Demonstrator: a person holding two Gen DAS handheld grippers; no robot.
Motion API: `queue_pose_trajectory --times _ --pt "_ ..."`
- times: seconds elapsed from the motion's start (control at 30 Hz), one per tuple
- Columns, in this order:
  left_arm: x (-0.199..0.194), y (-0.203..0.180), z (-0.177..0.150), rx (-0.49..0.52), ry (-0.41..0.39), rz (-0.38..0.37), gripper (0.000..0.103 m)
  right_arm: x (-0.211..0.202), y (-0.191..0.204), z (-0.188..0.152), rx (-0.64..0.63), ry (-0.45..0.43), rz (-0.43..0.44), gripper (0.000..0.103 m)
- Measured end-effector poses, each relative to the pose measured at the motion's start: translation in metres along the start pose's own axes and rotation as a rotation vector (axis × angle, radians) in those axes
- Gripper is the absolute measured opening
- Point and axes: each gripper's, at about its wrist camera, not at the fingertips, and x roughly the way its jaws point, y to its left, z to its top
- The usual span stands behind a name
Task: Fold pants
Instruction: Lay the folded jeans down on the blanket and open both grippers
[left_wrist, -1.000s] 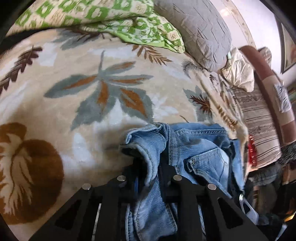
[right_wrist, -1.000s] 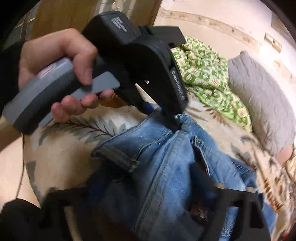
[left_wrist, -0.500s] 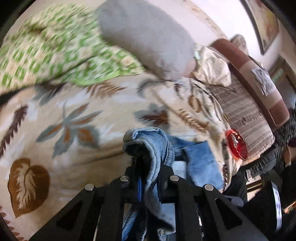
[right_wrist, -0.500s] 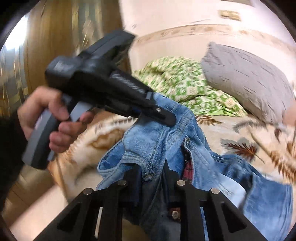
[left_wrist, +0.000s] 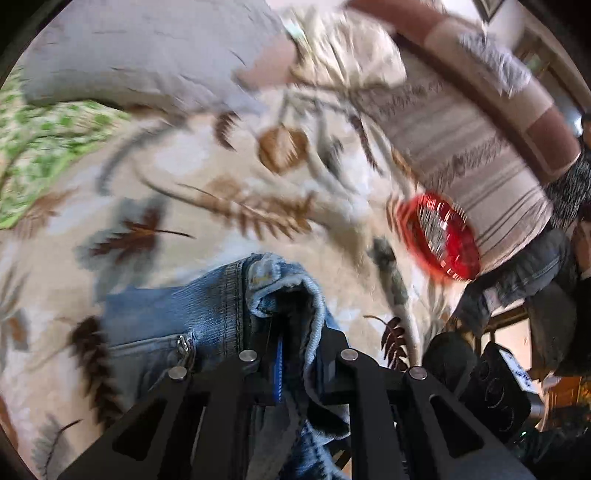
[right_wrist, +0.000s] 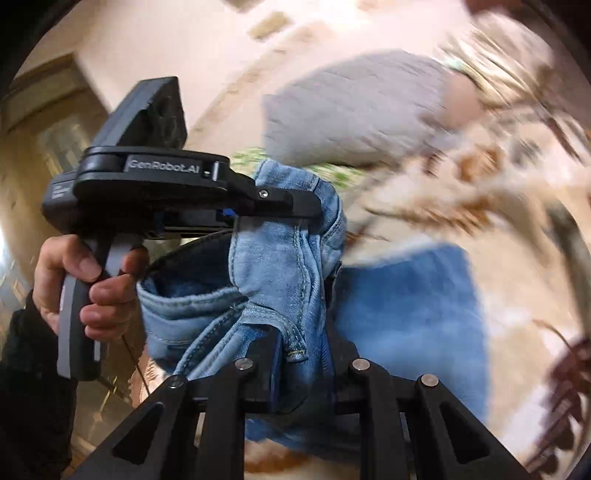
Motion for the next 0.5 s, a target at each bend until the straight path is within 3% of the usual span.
queue_pose_trajectory --times 0.17,0.27,0.3,0.37,0.4,0.43,0.47,0.5 --pt "0.084 0.004 -0.001 -0.075 0.128 0.002 0.016 0.010 -0.062 -0.013 0.150 0.150 -0.074 0.022" --pt "0.089 0.015 0.001 -0.140 0.121 -0.071 0.023 0.006 -0.065 -0.013 0.122 0.184 -0.081 0.025" --pt "0.086 0.017 0.002 -0.163 0.124 -0.110 0.027 0.005 -0.062 -0.011 0.102 0.189 -0.087 0.030" --pt "0.066 0.019 0.003 -0.193 0.091 -0.188 0.048 0.000 -0.055 -0.007 0.067 0.182 -0.108 0.048" --pt "0.053 0.017 0.002 -0.187 0.059 -0.203 0.060 -0.004 -0.052 -0.005 0.055 0.175 -0.111 0.063" --pt "0.038 0.016 0.000 -0.171 0.021 -0.202 0.068 -0.013 -0.048 -0.004 0.045 0.155 -0.113 0.076" --pt "0.018 0.015 -0.005 -0.152 -0.025 -0.181 0.079 -0.021 -0.046 -0.001 0.031 0.129 -0.134 0.080" --pt "0.005 0.016 -0.008 -0.142 -0.051 -0.164 0.082 -0.027 -0.045 0.000 0.017 0.110 -0.151 0.082"
